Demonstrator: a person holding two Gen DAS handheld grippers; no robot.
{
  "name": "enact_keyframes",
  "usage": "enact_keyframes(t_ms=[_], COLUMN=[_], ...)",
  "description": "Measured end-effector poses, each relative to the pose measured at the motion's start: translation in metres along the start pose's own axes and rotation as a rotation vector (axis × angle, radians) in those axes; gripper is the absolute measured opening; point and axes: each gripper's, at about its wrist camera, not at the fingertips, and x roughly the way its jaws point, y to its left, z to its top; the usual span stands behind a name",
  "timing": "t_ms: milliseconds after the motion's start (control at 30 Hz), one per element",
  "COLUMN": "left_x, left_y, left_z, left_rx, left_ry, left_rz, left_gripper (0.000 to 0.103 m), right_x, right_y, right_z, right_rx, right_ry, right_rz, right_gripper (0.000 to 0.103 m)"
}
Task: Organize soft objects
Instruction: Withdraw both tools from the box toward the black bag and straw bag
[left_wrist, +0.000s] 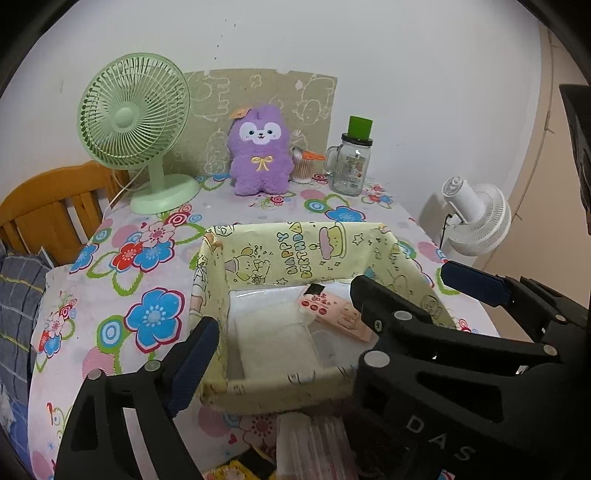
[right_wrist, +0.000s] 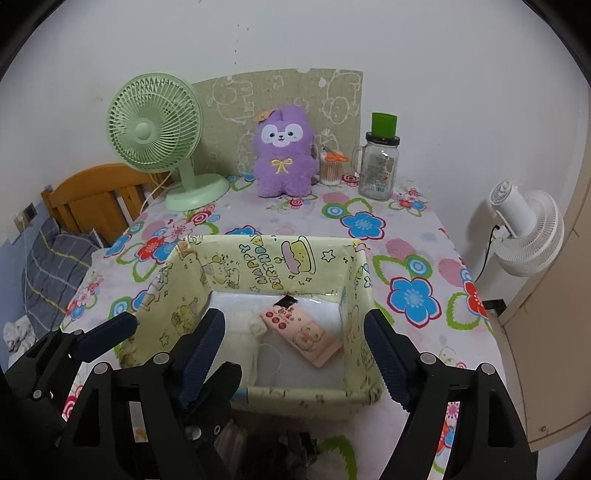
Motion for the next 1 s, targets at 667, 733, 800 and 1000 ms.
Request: enact_keyframes(t_ms=[667,733,800,1000], left_x=[-0.055,-0.058,-0.062,-0.074], left_y=[-0.014,-0.014,-0.015,-0.019], left_z=[-0.025,-0.027,-0.029,-0.036], left_rx=[0.010,0.010,0.012,0.020], left_ry=[-0.081,-0.083,-0.087,-0.113], left_rz=[0.033,0.025,0.018,0.026], left_gripper=[0.099,0.100,0.100,0.101], right_x=[-0.059,-0.063,-0.069,-0.081], right_y=[0.007,0.007,0.009,0.011], right_z=[-0.025,-0.027,-0.029,-0.035], right_rx=[-0.008,-0.010,-0.016,-0.021], right_ry=[-0.089,-0.100,-0.115,-0.135], right_rz=[-0.007,0.000,0.004,-0.001], right_gripper=[0.088,0.088,0.088,0.088])
